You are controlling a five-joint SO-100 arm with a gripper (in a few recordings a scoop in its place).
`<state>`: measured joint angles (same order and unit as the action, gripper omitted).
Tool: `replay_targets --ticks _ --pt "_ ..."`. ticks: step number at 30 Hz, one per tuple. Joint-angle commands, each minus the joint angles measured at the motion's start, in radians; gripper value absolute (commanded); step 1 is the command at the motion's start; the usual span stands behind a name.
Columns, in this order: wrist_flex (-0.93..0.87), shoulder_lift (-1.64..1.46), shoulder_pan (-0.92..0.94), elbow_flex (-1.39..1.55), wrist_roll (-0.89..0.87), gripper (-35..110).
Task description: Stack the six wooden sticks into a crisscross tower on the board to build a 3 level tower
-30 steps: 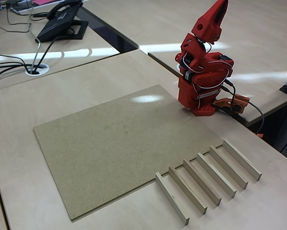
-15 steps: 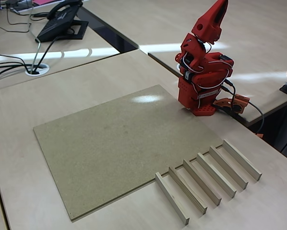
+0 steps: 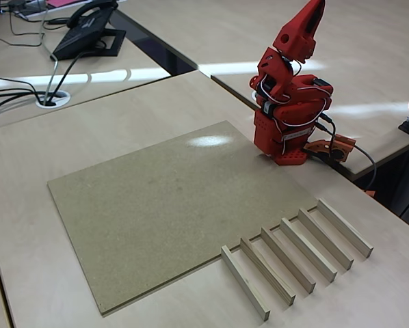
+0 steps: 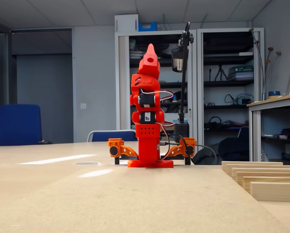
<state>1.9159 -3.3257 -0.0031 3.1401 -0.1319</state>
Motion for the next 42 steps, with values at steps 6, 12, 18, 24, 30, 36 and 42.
replay_targets --ticks 6,12,18,24,30,36,42 --pt "0.018 0.005 -0.003 0.002 -0.021 0" --pt "0.018 0.005 -0.003 0.002 -0.021 0" --pt "0.018 0.005 -0.003 0.002 -0.021 0" --pt "0.018 0.005 -0.003 0.002 -0.183 0" --pt "0.018 0.003 -0.011 0.002 -0.486 0" --pt "-0.021 0.005 -0.216 0.002 -0.660 1" --pt "-0.147 0.002 -0.344 -0.005 -0.841 0"
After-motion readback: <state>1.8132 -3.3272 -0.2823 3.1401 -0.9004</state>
